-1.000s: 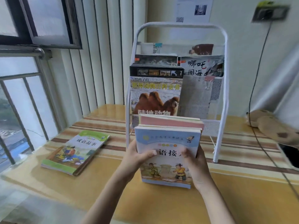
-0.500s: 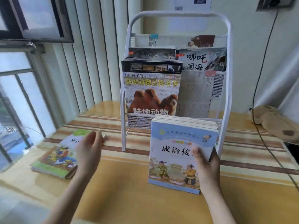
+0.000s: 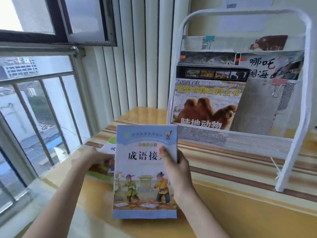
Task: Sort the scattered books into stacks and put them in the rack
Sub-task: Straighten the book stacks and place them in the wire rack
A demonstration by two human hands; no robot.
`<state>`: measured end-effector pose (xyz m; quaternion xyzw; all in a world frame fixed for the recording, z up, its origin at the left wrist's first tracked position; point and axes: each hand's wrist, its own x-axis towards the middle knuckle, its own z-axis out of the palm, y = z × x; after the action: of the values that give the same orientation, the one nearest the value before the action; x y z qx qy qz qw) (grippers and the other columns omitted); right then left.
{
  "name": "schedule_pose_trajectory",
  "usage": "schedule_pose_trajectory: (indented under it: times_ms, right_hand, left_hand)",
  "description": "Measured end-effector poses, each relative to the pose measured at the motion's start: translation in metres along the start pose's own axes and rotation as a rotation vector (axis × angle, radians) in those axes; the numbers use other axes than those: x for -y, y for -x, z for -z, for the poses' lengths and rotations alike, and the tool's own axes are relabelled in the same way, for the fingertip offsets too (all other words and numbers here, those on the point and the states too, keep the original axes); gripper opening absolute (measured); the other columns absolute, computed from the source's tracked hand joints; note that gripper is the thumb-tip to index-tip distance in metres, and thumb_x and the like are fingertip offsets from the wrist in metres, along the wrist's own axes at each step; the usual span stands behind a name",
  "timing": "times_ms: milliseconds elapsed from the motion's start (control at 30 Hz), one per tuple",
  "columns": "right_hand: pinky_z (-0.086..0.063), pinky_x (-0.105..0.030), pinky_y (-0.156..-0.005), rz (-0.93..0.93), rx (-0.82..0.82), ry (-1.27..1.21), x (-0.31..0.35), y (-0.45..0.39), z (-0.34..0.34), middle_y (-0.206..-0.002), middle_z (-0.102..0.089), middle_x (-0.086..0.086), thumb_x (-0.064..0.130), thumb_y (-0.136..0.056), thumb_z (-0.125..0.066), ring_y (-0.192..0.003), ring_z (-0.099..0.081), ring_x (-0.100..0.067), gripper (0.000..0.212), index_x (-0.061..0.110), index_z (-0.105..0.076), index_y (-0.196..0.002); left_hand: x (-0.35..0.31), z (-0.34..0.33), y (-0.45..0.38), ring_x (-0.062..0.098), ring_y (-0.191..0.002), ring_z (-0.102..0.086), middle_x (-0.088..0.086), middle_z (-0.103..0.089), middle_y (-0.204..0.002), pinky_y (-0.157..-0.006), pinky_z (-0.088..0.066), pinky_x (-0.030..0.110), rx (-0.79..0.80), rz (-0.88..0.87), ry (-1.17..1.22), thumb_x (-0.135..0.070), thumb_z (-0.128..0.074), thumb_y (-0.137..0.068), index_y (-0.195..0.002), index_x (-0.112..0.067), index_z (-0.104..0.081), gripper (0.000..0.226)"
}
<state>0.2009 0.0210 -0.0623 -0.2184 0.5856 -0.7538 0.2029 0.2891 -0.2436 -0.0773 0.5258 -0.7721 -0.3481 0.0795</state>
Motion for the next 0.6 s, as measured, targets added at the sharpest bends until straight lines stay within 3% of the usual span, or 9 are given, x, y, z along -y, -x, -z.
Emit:
schedule_pose_trajectory:
  times_ms: [67,133,200,267,367,433,500,533,600]
  right_hand:
    - [-0.034,-0.016,-0.044,-0.200,-0.043,0.021,-0.011,-0.022,-0.033,-0.063,-0.054,0.005,0.055,-0.072,-0.068,-0.040,-0.042,-0.001,0.041,0.019,-0.065,-0.092]
    - [-0.027,-0.016,-0.036,-0.369,-0.085,0.047,-0.022,-0.045,-0.057,-0.063,-0.046,0.003,0.058,-0.076,-0.066,-0.039,-0.033,-0.006,0.046,0.015,-0.057,-0.091]
    - [-0.026,-0.019,-0.036,-0.472,-0.097,0.098,-0.030,-0.062,-0.074,-0.068,-0.047,-0.001,0.061,-0.078,-0.061,-0.044,-0.033,-0.009,0.053,0.014,-0.048,-0.097]
    - [-0.027,-0.021,-0.038,-0.501,-0.093,0.157,-0.035,-0.070,-0.086,-0.066,-0.044,0.001,0.061,-0.081,-0.057,-0.047,-0.036,-0.010,0.055,0.012,-0.046,-0.103]
    - [-0.040,-0.022,-0.048,-0.383,-0.077,0.198,-0.044,-0.080,-0.093,-0.077,-0.057,-0.003,0.062,-0.077,-0.060,-0.060,-0.053,-0.014,0.059,0.008,-0.060,-0.100]
    - [-0.049,-0.031,-0.067,-0.181,-0.089,0.376,-0.047,-0.083,-0.094,-0.099,-0.063,-0.006,0.071,-0.071,-0.058,-0.089,-0.060,-0.022,0.064,0.015,-0.063,-0.100]
    - [-0.047,-0.041,-0.090,0.014,-0.047,0.509,-0.035,-0.075,-0.092,-0.125,-0.051,-0.004,0.075,-0.068,-0.058,-0.119,-0.045,-0.023,0.079,0.019,-0.047,-0.122]
    - [-0.045,-0.039,-0.094,0.074,0.019,0.448,-0.022,-0.067,-0.091,-0.131,-0.046,-0.001,0.073,-0.067,-0.061,-0.123,-0.042,-0.018,0.087,0.023,-0.032,-0.132]
    - [-0.050,-0.018,-0.078,0.134,0.174,0.249,0.004,-0.051,-0.086,-0.123,-0.056,0.006,0.063,-0.063,-0.067,-0.107,-0.056,-0.001,0.089,0.031,-0.022,-0.133]
  left_hand:
    - [0.008,0.005,-0.005,0.029,-0.083,-0.068,0.016,-0.070,-0.092,-0.073,-0.057,0.040,0.073,-0.049,0.159,-0.037,-0.081,-0.064,-0.090,-0.006,-0.069,0.042]
    - [0.010,0.009,0.011,0.022,-0.069,-0.069,0.012,-0.073,-0.085,-0.063,-0.056,0.044,0.127,-0.106,0.385,-0.044,-0.066,-0.083,-0.087,-0.010,-0.068,0.034]
    - [0.006,0.009,0.033,0.014,-0.050,-0.065,0.006,-0.070,-0.063,-0.053,-0.049,0.031,0.244,-0.085,0.627,-0.041,-0.042,-0.099,-0.081,-0.013,-0.059,0.037]
    - [0.005,0.006,0.063,0.012,-0.042,-0.063,0.007,-0.067,-0.052,-0.045,-0.049,0.023,0.360,-0.123,0.766,-0.041,-0.038,-0.098,-0.084,-0.013,-0.059,0.038]
    - [0.016,0.001,0.063,0.027,-0.071,-0.072,0.022,-0.072,-0.092,-0.071,-0.060,0.036,0.440,-0.128,0.905,-0.035,-0.063,-0.081,-0.124,-0.003,-0.058,0.053]
    - [0.023,0.000,0.063,0.038,-0.082,-0.070,0.028,-0.067,-0.108,-0.074,-0.059,0.046,0.410,-0.164,1.037,-0.029,-0.073,-0.075,-0.128,-0.001,-0.052,0.064]
    - [0.025,-0.001,0.066,0.042,-0.088,-0.068,0.029,-0.065,-0.111,-0.072,-0.058,0.047,0.340,-0.273,1.096,-0.035,-0.083,-0.062,-0.129,-0.002,-0.049,0.082]
    - [0.026,-0.001,0.066,0.044,-0.092,-0.067,0.028,-0.064,-0.113,-0.075,-0.057,0.049,0.315,-0.331,1.110,-0.040,-0.087,-0.054,-0.130,-0.003,-0.048,0.093]
    - [0.023,0.001,0.076,0.046,-0.100,-0.064,0.027,-0.062,-0.118,-0.082,-0.054,0.054,0.304,-0.465,1.140,-0.044,-0.088,-0.049,-0.132,-0.006,-0.047,0.100]
